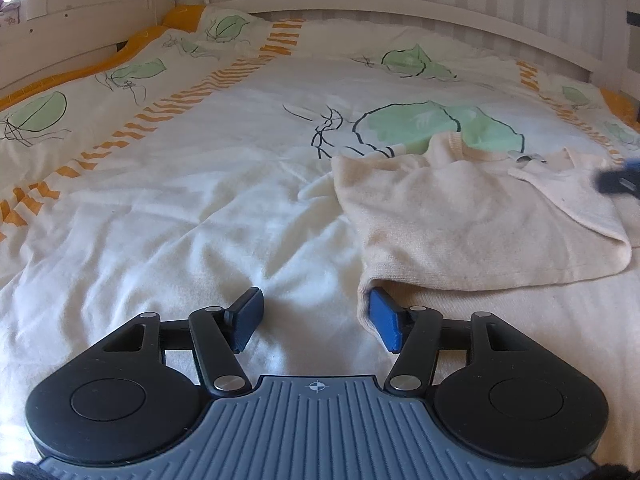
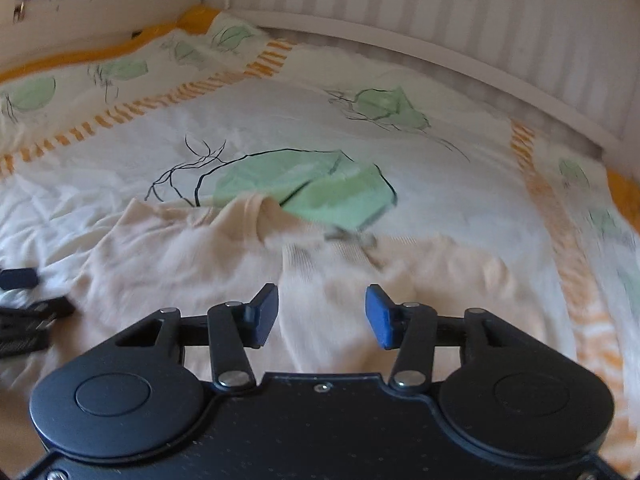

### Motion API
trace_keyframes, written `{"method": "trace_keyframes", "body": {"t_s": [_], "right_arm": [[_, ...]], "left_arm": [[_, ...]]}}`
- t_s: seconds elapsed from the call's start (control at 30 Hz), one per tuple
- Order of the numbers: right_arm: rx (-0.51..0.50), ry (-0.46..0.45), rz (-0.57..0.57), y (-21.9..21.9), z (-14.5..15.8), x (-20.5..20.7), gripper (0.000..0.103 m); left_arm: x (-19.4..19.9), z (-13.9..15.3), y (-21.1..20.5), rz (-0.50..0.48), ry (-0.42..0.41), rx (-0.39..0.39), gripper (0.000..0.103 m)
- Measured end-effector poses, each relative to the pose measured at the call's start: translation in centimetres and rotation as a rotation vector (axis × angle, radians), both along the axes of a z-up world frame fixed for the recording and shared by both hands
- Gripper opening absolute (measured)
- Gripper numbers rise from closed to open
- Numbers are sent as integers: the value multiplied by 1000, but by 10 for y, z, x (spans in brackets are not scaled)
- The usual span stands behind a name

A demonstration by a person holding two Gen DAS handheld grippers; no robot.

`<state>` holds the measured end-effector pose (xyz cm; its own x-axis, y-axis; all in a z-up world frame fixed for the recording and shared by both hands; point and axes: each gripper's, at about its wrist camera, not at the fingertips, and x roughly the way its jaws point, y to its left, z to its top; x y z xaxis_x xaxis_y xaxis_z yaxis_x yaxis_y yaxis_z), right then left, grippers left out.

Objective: Fold small clothes

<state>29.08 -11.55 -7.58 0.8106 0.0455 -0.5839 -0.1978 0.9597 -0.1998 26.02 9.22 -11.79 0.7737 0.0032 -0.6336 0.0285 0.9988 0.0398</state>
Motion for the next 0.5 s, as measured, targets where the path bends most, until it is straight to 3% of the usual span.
{"method": "trace_keyframes", "body": {"t_s": [0.2,0.27,0.3,0.5], "right_arm": [[-128,73,37,36,-28,46,55],[-157,118,41,40,-39,57,36],[-158,122,35,37,-40,58,11],[-6,54,-84,-32,-6,29,12]], "left_arm": [[0,0,2,5,2,-16,58],[0,0,2,5,1,-18,58],[0,0,2,5,1,-20,58],[0,0,3,8,0,-24,58]]}}
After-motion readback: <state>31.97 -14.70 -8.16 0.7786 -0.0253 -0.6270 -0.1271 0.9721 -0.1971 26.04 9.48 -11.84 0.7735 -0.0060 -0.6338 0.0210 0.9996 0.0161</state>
